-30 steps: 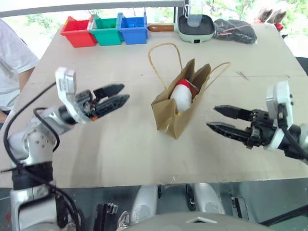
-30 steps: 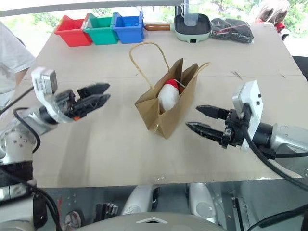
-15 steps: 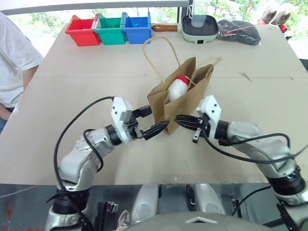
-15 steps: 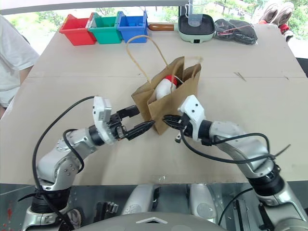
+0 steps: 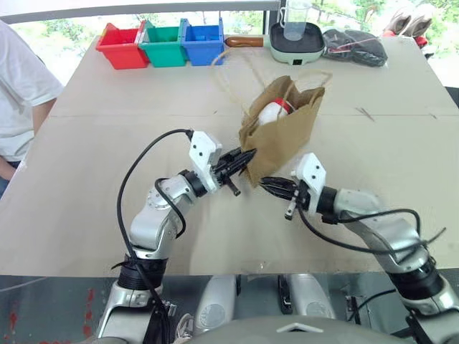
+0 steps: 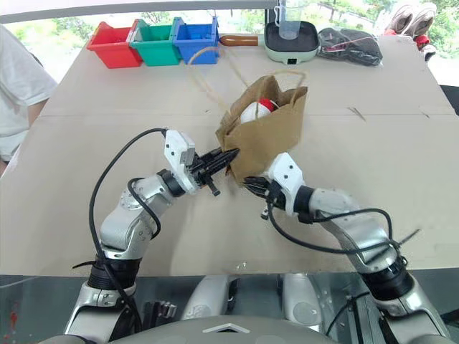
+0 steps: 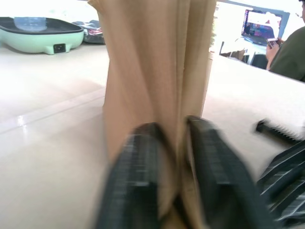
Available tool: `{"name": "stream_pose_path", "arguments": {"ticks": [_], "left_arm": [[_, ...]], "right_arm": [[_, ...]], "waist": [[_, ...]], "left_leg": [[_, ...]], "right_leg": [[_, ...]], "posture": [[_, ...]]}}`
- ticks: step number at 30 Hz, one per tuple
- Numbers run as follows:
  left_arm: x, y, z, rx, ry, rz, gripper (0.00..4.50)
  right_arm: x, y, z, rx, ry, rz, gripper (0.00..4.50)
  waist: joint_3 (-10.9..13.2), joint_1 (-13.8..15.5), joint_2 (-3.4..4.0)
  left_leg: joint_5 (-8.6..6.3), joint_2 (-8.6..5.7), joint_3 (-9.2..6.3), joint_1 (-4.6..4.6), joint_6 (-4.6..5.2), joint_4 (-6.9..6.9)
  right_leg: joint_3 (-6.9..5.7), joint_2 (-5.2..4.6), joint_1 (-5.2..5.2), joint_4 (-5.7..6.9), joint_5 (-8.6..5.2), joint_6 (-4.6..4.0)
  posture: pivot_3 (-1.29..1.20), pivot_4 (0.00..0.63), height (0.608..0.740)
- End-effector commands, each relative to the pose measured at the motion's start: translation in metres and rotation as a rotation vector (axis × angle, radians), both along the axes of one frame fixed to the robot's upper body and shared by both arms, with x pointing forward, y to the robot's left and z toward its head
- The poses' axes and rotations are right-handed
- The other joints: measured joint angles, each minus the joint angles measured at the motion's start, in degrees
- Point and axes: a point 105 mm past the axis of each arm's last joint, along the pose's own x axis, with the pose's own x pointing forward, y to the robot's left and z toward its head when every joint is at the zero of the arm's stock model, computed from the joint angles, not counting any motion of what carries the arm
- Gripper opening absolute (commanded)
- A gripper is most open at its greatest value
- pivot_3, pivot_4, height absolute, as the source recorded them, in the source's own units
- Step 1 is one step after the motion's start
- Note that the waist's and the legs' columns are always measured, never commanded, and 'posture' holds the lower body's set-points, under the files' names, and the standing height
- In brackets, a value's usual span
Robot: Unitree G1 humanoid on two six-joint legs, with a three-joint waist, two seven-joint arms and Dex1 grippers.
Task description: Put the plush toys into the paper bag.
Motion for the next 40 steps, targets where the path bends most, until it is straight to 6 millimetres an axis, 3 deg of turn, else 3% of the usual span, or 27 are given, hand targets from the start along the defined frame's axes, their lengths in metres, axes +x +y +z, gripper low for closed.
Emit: {"name": "stream_pose_path", "arguments": {"ticks": [1, 3, 4, 6, 9, 14, 18, 23, 27, 30, 34, 38, 40], "left_arm": [[-0.005, 0.012, 0.02, 0.024, -0.101, -0.162, 0.0], [-0.006, 0.029, 0.024, 0.101, -0.133, -0.274, 0.0], [-0.005, 0.038, 0.025, 0.128, -0.135, -0.321, 0.0], [0.0, 0.057, 0.035, 0.194, -0.191, -0.404, 0.0], [0.009, 0.068, 0.037, 0.248, -0.224, -0.474, 0.0], [0.026, 0.073, 0.018, 0.343, -0.223, -0.494, 0.0], [0.03, 0.078, 0.022, 0.258, -0.192, -0.461, 1.46], [0.011, 0.091, 0.023, 0.159, -0.043, -0.355, 3.88], [-0.019, 0.104, 0.02, 0.07, 0.088, -0.199, 3.88], [-0.055, 0.118, 0.004, 0.046, 0.198, -0.059, 3.88], [-0.091, 0.121, -0.01, 0.06, 0.27, 0.044, 3.88], [-0.115, 0.127, -0.026, 0.089, 0.332, 0.127, 3.88], [-0.118, 0.128, -0.025, 0.052, 0.341, 0.137, 3.88]], "right_arm": [[-0.012, -0.031, 0.036, 0.09, -0.106, -0.069, 0.61], [-0.023, -0.061, 0.036, 0.063, -0.107, -0.128, 1.26], [-0.029, -0.076, 0.032, 0.032, -0.1, -0.156, 1.89], [-0.041, -0.112, 0.024, -0.06, -0.085, -0.208, 2.42], [-0.05, -0.133, 0.029, -0.102, -0.089, -0.219, 3.23], [-0.044, -0.132, 0.041, -0.139, -0.191, -0.205, 3.23], [-0.033, -0.12, 0.044, -0.113, -0.208, -0.193, 3.28], [-0.025, -0.115, 0.052, 0.001, -0.185, -0.179, 3.28], [-0.026, -0.124, 0.05, -0.032, -0.181, -0.154, 3.28], [-0.031, -0.147, 0.038, -0.096, -0.12, -0.175, 3.28], [-0.038, -0.175, 0.027, -0.14, -0.065, -0.233, 3.28], [-0.046, -0.196, 0.012, -0.211, -0.021, -0.279, 3.28], [-0.047, -0.198, 0.007, -0.22, -0.009, -0.286, 3.28]], "waist": [[0.0, 0.08, 0.0], [0.0, 0.47, 0.0], [-0.01, 0.29, -0.01], [0.03, 0.44, 0.05], [0.03, 0.13, 0.06], [0.01, -0.99, 0.04], [0.03, -1.43, 0.0], [0.03, -1.72, 0.02], [0.04, -1.44, 0.03], [0.03, -1.23, 0.04], [0.03, 0.07, 0.06], [-0.05, 0.8, 0.15], [-0.06, 0.8, 0.15]], "left_leg": [[0.0, 0.0, -0.01, 0.0, 0.0, 0.0], [0.0, -0.01, -0.03, -0.01, 0.0, 0.01], [0.0, -0.06, 0.01, -0.07, 0.0, 0.02], [0.0, -0.11, 0.06, -0.04, 0.01, 0.02], [0.0, -0.29, 0.1, -0.05, 0.02, 0.04], [0.02, -0.23, 0.2, 0.08, 0.06, 0.1], [0.02, -0.22, 0.19, -0.01, 0.07, 0.1], [0.02, 0.01, -0.09, -0.04, 0.07, 0.09], [0.01, 0.07, -0.09, -0.03, 0.08, 0.07], [-0.01, 0.14, -0.09, 0.0, 0.1, 0.07], [-0.02, 0.13, -0.09, 0.05, 0.11, 0.05], [0.01, 0.16, 0.01, 0.17, 0.11, 0.14], [0.01, 0.18, 0.2, 0.25, 0.12, 0.13]], "right_leg": [[-0.03, 0.01, 0.0, 0.02, 0.0, 0.0], [-0.08, 0.01, 0.03, 0.03, 0.0, 0.0], [-0.26, 0.0, 0.08, -0.01, -0.01, -0.01], [-0.25, 0.0, 0.1, -0.03, -0.01, -0.01], [-0.32, -0.01, 0.14, -0.01, -0.02, 0.0], [-0.2, 0.06, 0.17, 0.05, -0.01, 0.01], [-0.16, 0.06, 0.11, 0.08, -0.01, 0.01], [-0.08, 0.0, 0.09, 0.07, -0.01, 0.01], [-0.02, -0.04, 0.08, 0.01, -0.01, 0.01], [0.13, -0.33, 0.1, 0.0, -0.01, 0.01], [0.17, -0.38, 0.13, 0.0, -0.01, 0.0], [0.18, -0.36, 0.26, 0.01, -0.02, -0.02], [0.24, -0.34, 0.28, -0.02, -0.02, -0.02]], "posture": [[0.0, 0.15, 0.74], [0.0, 0.15, 0.74], [0.0, 0.15, 0.74], [0.0, 0.15, 0.74], [0.0, 0.15, 0.74], [0.0, 0.15, 0.74], [0.0, 0.15, 0.74], [0.0, 0.15, 0.74], [0.0, 0.15, 0.74], [0.0, 0.15, 0.74], [0.0, 0.15, 0.74], [0.0, 0.15, 0.74], [0.0, 0.15, 0.74]]}}
